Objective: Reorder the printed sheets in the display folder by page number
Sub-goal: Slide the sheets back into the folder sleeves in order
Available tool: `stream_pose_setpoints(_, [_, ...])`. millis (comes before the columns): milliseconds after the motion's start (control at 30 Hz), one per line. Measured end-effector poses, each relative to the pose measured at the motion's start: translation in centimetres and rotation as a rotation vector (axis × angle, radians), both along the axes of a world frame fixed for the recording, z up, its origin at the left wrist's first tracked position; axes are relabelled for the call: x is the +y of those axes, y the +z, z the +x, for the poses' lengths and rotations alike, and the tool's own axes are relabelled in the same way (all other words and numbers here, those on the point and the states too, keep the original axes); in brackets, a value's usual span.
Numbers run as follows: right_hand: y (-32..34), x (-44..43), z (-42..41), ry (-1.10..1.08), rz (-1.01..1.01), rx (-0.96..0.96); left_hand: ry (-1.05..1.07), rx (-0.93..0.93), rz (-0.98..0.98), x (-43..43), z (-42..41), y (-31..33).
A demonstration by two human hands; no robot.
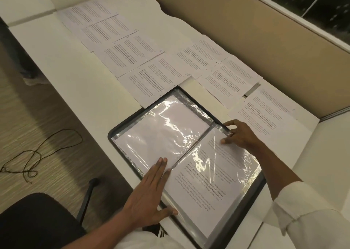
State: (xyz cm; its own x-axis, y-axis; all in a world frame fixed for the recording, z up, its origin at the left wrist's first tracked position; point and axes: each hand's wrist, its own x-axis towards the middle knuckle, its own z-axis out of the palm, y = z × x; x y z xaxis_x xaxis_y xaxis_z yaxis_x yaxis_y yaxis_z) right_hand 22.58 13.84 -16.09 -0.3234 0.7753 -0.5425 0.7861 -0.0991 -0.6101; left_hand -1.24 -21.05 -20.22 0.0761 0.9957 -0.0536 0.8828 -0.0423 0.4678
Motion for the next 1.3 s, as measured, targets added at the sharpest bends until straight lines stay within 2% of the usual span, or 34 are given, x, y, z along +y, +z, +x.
stream_pose_setpoints(300, [1.0, -0.3, 0.1, 0.044, -0.117, 0.107, 0.018, -0.038, -0.057, -0.1, 0.0, 0.0])
stream_pose_setpoints(433, [0.9, -0.5, 0.0, 0.073, -0.081, 0.056, 0.012, -0.041, -0.073, 0.0, 0.0, -0.1])
stream_pose_setpoints(700, [1.2, -0.5, 0.2, 0.084, -0.07, 0.076, 0.004, -0.013, -0.095, 0.0, -0.1, -0.2])
stream_pose_setpoints(867, [1.2, 0.1, 1.5, 0.034, -0.06, -0.073, 0.0, 0.0, -0.095, 0.1, -0.2, 0.0])
stream_pose_setpoints(1033, [3.5, -0.6, 3.4, 0.093, -0.008, -0.254, -0.009, 0.001, -0.078, 0.1, -0.1, 0.0])
stream_pose_setpoints(1133, [4.8, -2.3, 4.0, 0.047, 0.002, -0.22, -0.013, 0.004, -0.114, 0.3, -0.1, 0.0])
stream_pose_setpoints(1200, [4.9, -3.2, 4.4, -0.023, 0.095, -0.159, -0.016, 0.009, -0.149, 0.5, -0.2, 0.4])
stream_pose_setpoints(1300, [4.5, -5.1, 4.3, -0.232, 0.178, -0.026, -0.007, 0.017, -0.18, 0.9, 0.0, 1.1])
